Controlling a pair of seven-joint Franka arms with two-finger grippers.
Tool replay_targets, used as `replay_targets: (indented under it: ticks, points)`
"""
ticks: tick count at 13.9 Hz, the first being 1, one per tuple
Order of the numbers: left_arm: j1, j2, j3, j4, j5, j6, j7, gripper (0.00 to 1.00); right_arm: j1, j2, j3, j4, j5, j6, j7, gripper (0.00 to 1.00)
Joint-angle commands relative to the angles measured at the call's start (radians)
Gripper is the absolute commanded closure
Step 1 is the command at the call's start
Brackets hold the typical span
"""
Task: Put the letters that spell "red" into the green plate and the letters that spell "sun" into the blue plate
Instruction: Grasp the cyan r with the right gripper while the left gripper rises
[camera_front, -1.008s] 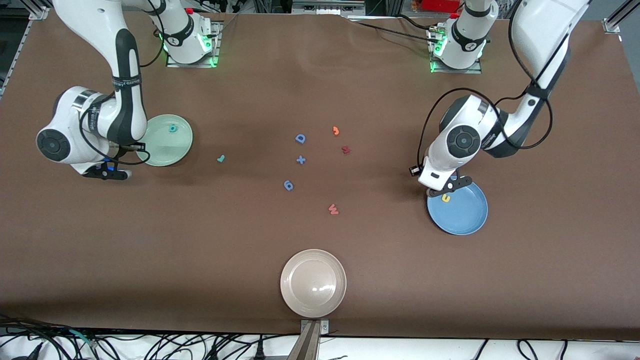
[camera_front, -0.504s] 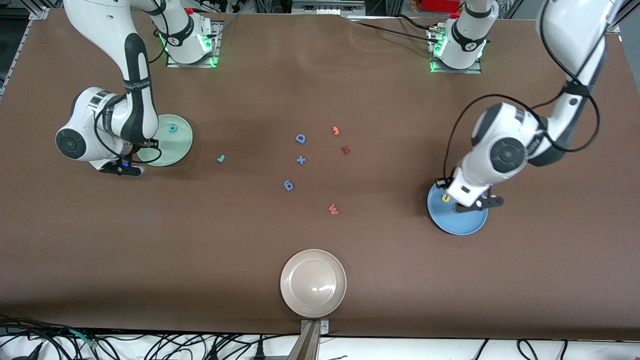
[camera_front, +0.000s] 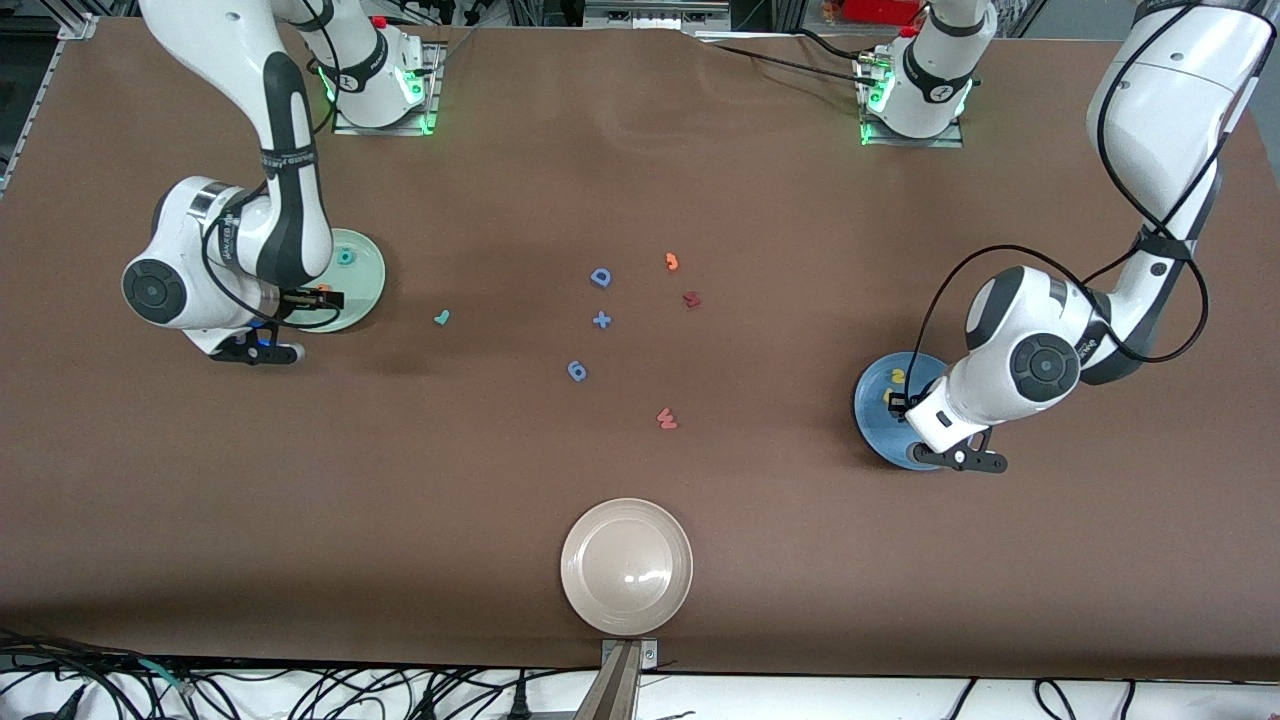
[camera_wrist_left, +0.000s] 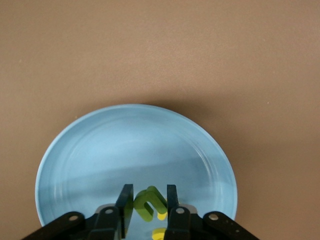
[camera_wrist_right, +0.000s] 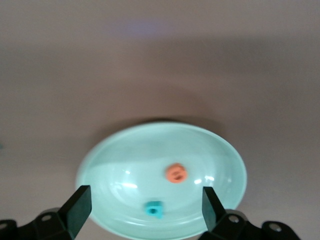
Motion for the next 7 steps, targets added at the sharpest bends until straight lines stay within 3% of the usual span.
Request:
replay_targets:
  ticks: [1,3,7]
  points:
    - [0.009,0.011,-0.01,0.029,0.022,-0.012,0.054,0.0,0.048,-0.015,-0.005,0.11,0.02,-0.09,0.102,0.02]
    - [0.011,-0.009,-0.014,0.029,0.022,-0.023,0.053,0.0,0.077,-0.012,-0.005,0.147,0.049,-0.103,0.156,0.02]
    - [0.009,-0.098,-0.04,0.029,0.016,-0.077,0.047,0.0,0.106,0.05,0.031,0.161,0.203,-0.068,0.203,0.02]
